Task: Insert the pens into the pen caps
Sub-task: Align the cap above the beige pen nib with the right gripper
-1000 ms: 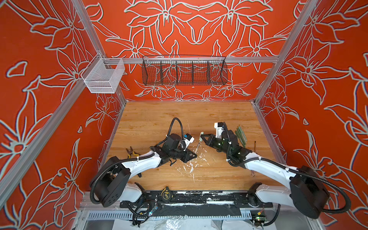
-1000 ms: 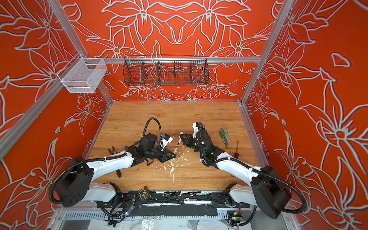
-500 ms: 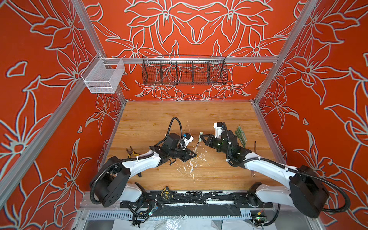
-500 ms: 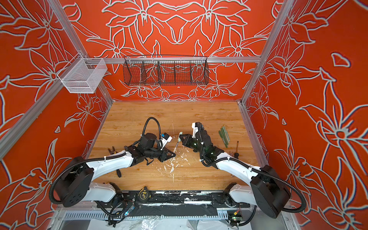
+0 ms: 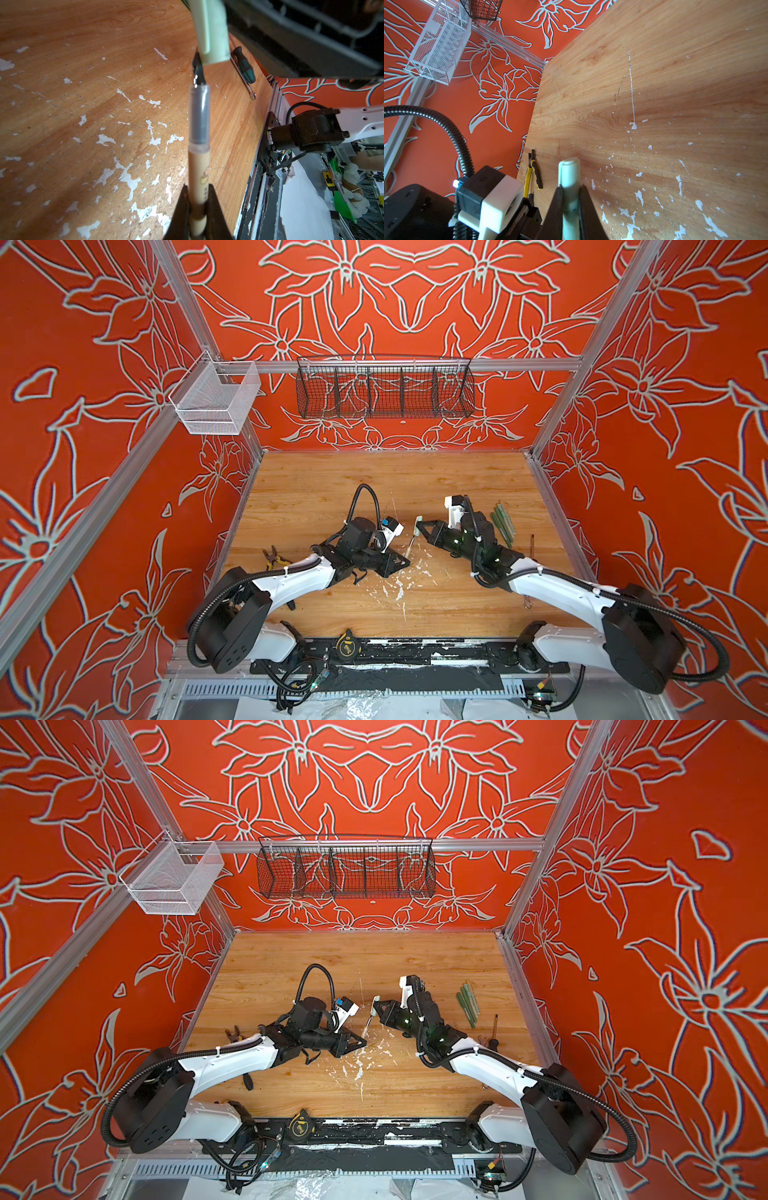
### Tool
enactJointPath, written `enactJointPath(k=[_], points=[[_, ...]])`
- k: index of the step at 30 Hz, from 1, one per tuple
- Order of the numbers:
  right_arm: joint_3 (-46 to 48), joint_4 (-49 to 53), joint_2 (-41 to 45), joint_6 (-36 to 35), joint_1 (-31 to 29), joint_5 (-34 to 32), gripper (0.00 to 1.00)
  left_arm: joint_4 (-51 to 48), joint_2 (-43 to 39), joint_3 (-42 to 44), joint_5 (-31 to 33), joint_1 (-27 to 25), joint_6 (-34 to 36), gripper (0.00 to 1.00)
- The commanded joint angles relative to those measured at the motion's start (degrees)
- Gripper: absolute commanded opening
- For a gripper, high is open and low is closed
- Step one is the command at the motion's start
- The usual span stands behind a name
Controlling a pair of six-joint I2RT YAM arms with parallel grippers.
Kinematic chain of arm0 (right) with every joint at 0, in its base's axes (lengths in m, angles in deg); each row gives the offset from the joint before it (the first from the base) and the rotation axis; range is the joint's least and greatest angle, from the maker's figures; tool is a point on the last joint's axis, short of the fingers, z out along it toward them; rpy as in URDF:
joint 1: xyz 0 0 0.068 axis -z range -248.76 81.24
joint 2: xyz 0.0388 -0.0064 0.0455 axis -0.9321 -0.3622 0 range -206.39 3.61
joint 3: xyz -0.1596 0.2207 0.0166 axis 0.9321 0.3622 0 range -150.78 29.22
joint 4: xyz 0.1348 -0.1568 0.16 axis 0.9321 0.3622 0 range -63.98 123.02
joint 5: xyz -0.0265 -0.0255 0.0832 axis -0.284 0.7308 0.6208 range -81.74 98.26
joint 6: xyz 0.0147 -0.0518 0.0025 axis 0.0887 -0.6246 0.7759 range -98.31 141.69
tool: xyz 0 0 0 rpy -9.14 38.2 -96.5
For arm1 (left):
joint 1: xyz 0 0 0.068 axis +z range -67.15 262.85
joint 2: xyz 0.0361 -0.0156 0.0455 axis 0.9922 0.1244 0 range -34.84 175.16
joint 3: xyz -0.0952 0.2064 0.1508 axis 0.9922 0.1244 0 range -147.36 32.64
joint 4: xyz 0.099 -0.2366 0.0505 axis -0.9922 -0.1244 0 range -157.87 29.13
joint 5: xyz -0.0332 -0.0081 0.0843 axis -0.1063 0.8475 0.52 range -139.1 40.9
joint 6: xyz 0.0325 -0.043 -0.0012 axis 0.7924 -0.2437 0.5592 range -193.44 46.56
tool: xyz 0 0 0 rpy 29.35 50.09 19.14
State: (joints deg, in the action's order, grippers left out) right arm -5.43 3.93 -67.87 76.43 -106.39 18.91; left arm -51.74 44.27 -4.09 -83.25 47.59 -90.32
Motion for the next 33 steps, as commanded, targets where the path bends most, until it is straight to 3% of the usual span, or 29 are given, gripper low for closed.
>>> enactJointPath(k=[1,11,21,33], points=[[-0.88,-2.03,-1.20,0.45,-0.43,0.92,0.00,1.37,-1.48,0.07,-0.57,0.33,0.17,0.00],[-0.98,-3.74,-3.00,0.85,-1.70,0.79,0.00,2.19,-1.76,0.08,-1.09,1.08,-0.14,0.00],[-2.22,0.13,1.43,-2.21,-0.73,-5.46,0.00,1.79,-2.88,1.52,-0.74,1.25,-0.50,0.00],[-3.84,0.12,0.37,-3.25,1.17,-3.68,0.00,2.85,-2.56,1.44,-3.64,1.25,-0.26,0.00]])
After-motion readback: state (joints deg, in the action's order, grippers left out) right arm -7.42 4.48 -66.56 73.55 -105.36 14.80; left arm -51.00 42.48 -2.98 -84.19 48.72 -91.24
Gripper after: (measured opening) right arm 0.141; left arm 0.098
